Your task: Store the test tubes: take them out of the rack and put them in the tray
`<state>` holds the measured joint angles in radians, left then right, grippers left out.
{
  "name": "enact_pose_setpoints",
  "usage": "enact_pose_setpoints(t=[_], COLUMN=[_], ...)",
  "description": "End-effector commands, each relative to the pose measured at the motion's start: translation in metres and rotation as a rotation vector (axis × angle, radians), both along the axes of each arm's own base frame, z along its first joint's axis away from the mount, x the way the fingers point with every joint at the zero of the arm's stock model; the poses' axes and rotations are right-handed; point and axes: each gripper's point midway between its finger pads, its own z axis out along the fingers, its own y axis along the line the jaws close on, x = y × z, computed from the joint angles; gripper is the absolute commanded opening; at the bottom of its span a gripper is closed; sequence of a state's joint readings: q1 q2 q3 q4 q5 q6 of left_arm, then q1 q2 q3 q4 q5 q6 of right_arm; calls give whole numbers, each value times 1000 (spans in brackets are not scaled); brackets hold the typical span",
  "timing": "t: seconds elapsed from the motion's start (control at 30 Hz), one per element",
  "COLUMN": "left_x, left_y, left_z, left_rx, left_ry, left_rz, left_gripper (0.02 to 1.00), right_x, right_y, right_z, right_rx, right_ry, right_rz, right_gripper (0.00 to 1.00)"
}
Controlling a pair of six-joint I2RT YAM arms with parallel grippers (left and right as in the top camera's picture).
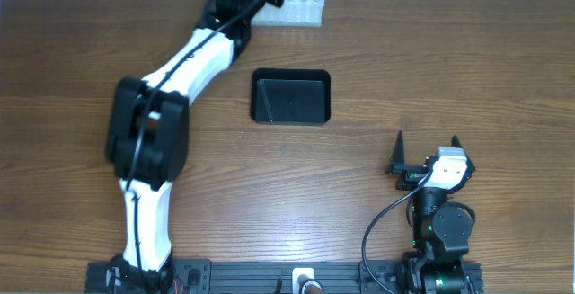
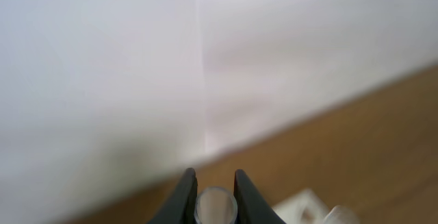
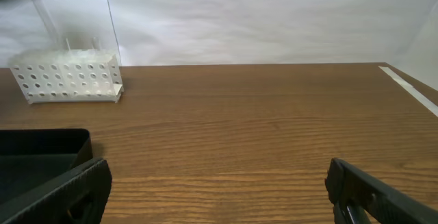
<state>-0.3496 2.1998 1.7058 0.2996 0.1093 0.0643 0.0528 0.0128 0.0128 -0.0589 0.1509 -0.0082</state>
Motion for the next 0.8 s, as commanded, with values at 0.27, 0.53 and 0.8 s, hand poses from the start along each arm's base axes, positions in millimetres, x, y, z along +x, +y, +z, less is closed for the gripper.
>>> enact_pose_setpoints(t=[0.27,0.53,0.8], left_x=[-100,-144,-157], left_y=[28,36,12], left_z=[168,36,-56], left_rx=[-84,-35,30], left_ry=[19,587,803], left_rz=[-8,119,162], left_gripper=[119,104,104], right_x=[0,0,0], right_y=[0,0,0], right_z=[-2,-2,-2], right_rx=[-8,-8,-8], right_ry=[2,2,2], right_rz=[1,1,1], right_gripper=[993,993,993])
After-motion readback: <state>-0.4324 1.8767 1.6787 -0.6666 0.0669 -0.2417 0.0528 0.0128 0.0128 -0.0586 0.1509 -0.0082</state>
